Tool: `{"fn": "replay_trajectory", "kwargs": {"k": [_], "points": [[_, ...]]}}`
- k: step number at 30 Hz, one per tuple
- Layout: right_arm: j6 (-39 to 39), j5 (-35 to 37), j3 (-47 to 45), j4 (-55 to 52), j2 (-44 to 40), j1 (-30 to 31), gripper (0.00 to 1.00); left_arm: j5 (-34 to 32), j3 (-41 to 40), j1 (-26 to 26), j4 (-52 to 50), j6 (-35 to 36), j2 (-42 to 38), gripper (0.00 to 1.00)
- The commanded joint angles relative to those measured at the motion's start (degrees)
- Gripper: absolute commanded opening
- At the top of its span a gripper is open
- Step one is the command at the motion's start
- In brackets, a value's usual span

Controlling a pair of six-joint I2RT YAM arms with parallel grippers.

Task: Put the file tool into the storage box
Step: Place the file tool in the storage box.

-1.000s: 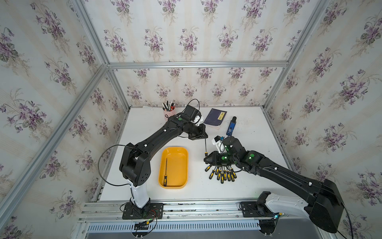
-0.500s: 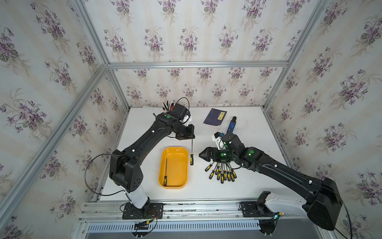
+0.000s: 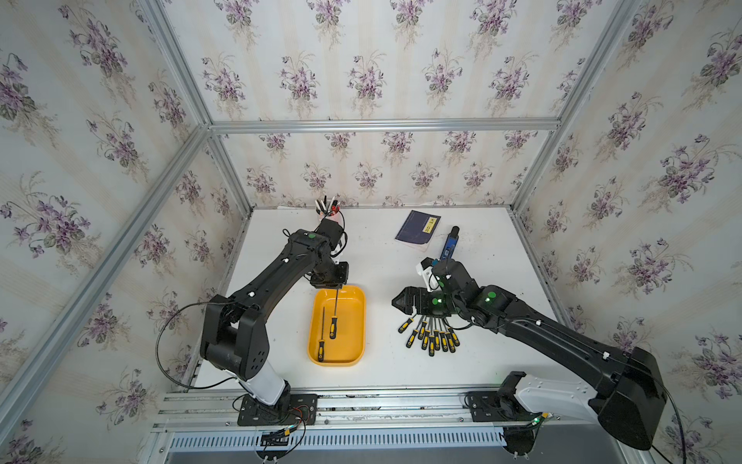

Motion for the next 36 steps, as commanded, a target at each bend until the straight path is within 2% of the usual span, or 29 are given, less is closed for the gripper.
{"fn": "replay_trajectory", "kwargs": {"k": [1, 10, 36], "points": [[0.58, 1.36, -0.52, -0.65, -0.94, -0.07, 0.97, -3.89, -2.82, 0.01, 1.02, -0.68, 0.29, 0.0], [1.96, 2.12, -2.91, -0.29, -2.96, -0.06, 0.97, -4.19, -8.22, -0.03, 6.36, -3.75, 1.8, 0.0], [2.63, 4.98, -5.46, -0.24, -3.32, -0.1, 0.97, -5.55, -14.87, -0.02, 11.92, -3.31, 6.36, 0.0]]}}
